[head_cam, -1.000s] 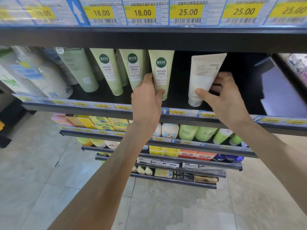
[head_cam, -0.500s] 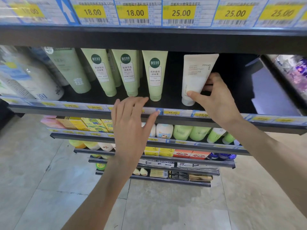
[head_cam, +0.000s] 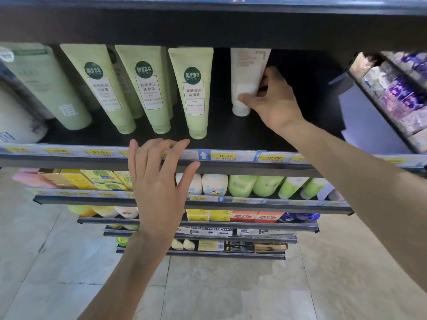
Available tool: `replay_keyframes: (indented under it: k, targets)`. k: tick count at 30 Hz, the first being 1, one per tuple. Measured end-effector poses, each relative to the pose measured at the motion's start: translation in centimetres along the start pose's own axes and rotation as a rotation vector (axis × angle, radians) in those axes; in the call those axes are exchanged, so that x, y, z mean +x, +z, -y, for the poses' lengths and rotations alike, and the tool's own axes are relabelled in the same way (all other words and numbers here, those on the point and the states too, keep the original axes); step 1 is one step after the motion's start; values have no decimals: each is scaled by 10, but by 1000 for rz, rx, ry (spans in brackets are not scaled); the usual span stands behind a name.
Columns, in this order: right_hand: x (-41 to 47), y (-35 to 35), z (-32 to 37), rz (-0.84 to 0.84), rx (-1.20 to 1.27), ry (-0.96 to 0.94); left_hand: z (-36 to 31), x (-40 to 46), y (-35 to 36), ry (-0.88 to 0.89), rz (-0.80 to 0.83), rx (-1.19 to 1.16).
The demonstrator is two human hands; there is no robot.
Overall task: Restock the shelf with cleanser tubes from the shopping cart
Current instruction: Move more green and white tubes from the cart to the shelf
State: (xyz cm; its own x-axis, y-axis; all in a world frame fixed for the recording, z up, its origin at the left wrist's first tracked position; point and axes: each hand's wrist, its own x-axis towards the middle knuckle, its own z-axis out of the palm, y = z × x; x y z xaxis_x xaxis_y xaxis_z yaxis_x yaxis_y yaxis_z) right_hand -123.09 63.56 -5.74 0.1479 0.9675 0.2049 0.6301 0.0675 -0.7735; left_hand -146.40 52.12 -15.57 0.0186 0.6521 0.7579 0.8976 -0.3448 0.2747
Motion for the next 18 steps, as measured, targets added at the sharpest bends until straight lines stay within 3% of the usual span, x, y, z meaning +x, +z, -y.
replay_keyframes:
  k: [18]
  targets:
    - [27, 14, -6, 27, -54, 68, -2, 0, -1, 11, -2, 35]
